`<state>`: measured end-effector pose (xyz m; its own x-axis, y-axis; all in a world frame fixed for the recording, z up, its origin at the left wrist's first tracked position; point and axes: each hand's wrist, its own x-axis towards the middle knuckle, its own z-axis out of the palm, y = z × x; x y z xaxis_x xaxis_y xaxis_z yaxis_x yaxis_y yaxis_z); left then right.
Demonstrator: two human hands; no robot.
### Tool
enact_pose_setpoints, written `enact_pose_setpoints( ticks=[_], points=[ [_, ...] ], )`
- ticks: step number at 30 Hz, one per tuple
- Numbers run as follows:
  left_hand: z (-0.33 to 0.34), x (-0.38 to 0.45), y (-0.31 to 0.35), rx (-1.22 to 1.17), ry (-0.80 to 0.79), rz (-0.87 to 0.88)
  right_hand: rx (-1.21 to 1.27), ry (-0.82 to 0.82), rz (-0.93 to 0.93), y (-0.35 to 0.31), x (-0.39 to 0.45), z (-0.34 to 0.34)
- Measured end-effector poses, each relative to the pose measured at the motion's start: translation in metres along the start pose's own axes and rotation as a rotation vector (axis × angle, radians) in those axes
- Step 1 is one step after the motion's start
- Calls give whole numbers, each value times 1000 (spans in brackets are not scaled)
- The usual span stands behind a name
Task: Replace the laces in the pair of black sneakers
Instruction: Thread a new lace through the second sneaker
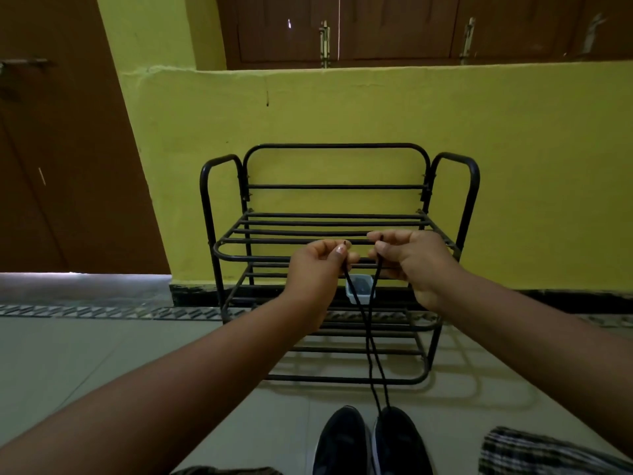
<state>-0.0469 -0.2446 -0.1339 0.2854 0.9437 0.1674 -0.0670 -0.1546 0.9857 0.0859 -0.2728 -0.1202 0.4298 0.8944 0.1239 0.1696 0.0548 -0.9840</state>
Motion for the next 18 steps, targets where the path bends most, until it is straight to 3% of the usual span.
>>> enact_pose_setpoints(
  ticks=[9, 18],
  points=[
    [6, 2, 1, 92, 16, 54, 34, -39, -20, -2, -2, 3],
    [4, -1, 2, 83, -104, 52, 68, -91, 42, 1, -1, -1]
  ],
)
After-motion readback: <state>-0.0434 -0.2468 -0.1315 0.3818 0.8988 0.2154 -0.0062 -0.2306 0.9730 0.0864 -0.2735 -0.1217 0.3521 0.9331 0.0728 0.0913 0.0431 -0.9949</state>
